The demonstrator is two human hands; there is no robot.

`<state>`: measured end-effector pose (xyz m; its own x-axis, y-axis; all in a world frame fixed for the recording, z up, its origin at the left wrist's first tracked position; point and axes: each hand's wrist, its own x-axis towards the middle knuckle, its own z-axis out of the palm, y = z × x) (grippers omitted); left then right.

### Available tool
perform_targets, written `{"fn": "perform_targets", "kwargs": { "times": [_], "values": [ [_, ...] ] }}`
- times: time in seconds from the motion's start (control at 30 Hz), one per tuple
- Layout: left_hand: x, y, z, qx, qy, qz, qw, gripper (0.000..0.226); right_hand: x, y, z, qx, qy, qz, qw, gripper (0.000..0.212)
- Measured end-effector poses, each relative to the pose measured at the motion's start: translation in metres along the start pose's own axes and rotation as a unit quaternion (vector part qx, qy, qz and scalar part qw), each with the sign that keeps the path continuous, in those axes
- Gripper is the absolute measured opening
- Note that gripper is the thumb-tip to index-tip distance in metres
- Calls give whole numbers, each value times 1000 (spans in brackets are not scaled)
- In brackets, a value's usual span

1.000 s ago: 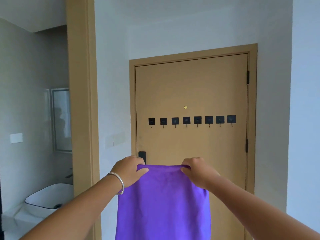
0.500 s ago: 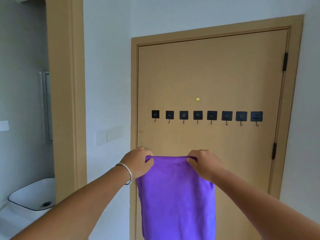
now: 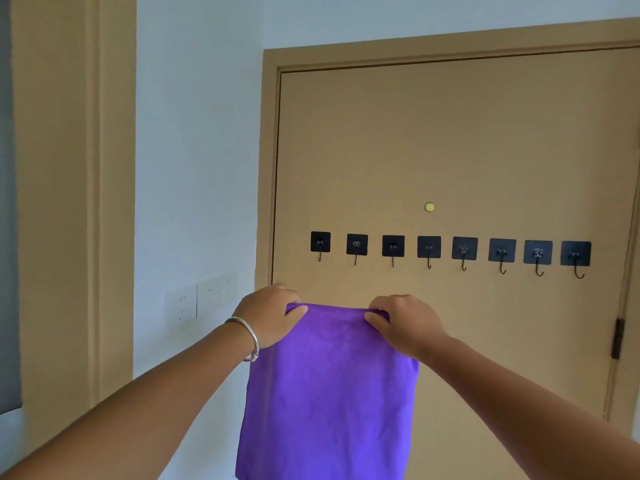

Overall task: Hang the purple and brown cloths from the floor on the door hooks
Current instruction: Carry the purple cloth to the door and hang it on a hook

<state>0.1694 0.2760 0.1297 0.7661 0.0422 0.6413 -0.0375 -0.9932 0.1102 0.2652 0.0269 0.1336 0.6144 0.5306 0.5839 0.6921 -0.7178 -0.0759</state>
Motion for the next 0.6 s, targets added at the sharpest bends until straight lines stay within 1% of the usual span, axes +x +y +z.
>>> {"fn": "perform_targets", "kwargs": {
  "times": [0.23,0.37,0.5,0.6],
  "values": [
    [51,-65,27,12,25,2,1000,30,69,-6,48,-6,13,-5,1000,24],
    [82,-91,48,14,53,3,999,27,111,-1,73,-10,25,-11,1000,26],
    [116,-113,67,10,87,23,996,19,153,12,95,-13,40,-24,999,27],
    [143,-126,81,10,96,64,993,11,187,24,113,-14,45,-37,998,26]
  ]
}}
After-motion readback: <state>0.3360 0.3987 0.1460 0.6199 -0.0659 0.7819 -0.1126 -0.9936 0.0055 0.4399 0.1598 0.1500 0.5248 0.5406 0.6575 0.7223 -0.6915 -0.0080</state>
